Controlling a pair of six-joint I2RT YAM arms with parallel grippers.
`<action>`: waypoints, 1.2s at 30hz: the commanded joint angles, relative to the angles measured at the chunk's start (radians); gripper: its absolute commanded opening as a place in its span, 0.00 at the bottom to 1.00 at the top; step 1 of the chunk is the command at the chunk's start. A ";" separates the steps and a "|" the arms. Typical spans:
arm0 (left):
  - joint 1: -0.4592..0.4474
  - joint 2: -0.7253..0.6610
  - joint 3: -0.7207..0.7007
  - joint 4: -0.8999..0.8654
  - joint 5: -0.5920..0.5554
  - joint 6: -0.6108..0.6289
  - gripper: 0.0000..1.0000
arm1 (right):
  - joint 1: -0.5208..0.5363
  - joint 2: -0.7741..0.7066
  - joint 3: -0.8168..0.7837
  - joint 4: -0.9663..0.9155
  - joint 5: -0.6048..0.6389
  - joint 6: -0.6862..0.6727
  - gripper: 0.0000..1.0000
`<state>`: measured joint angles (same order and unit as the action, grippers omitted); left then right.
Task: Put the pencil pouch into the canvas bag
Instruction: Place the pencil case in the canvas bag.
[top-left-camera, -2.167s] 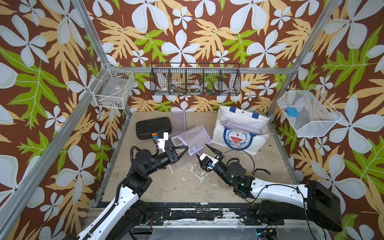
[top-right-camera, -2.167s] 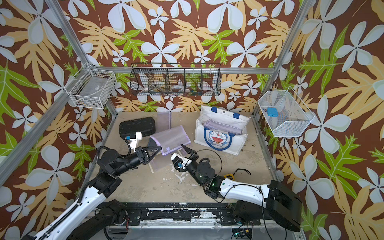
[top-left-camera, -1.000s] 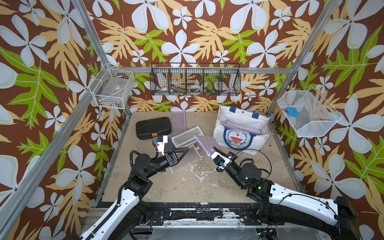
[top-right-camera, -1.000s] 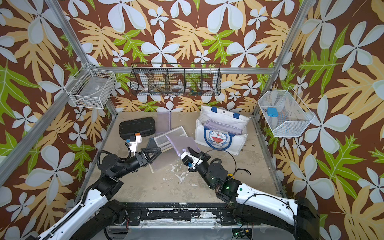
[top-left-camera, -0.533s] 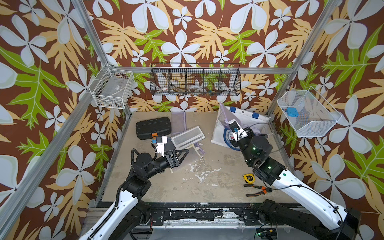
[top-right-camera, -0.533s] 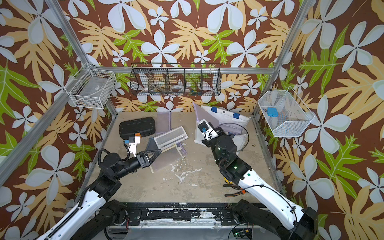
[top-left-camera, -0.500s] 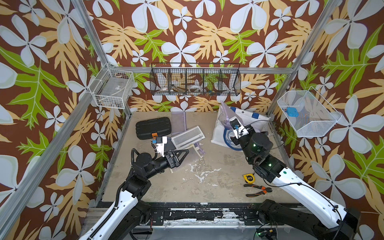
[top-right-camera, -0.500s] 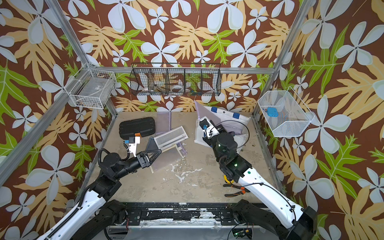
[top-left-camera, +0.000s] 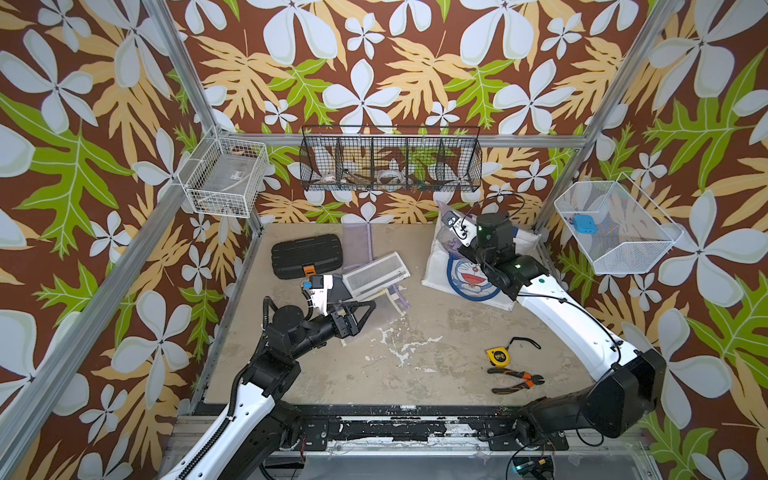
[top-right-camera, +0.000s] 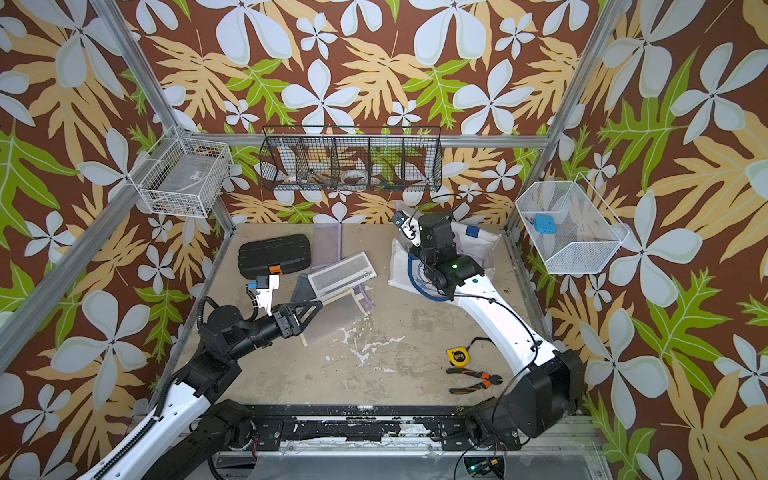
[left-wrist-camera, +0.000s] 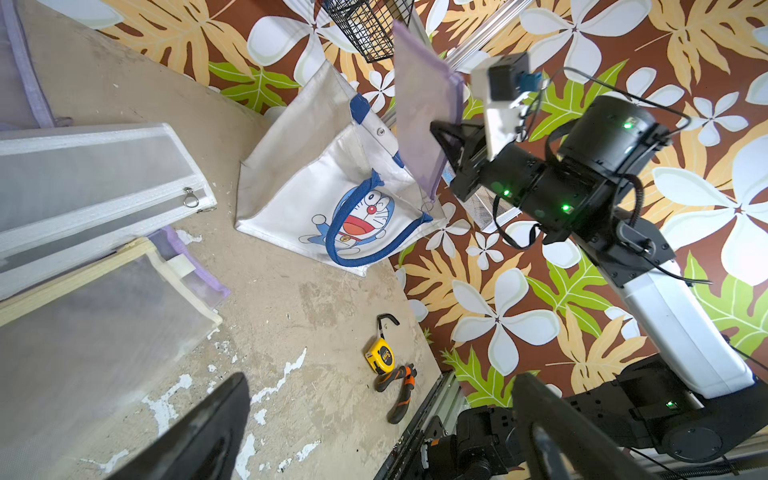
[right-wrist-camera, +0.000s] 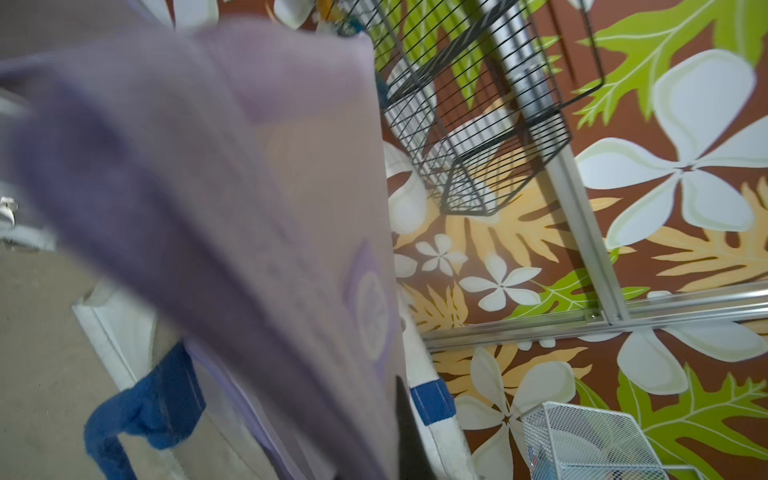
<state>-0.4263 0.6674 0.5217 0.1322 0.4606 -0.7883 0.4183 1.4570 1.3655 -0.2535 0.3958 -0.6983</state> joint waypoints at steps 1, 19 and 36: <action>0.003 0.003 0.010 -0.020 -0.008 0.031 1.00 | -0.040 0.019 0.008 -0.042 -0.025 -0.020 0.00; 0.004 -0.018 0.029 -0.146 -0.110 0.134 1.00 | -0.092 0.144 -0.005 -0.053 0.073 0.018 0.41; 0.080 0.158 -0.116 -0.174 -0.312 0.099 0.92 | 0.089 -0.137 -0.027 -0.109 -0.036 0.268 0.68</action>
<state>-0.3656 0.8192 0.4217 -0.0525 0.1875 -0.6613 0.4763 1.3632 1.3514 -0.3424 0.4103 -0.5335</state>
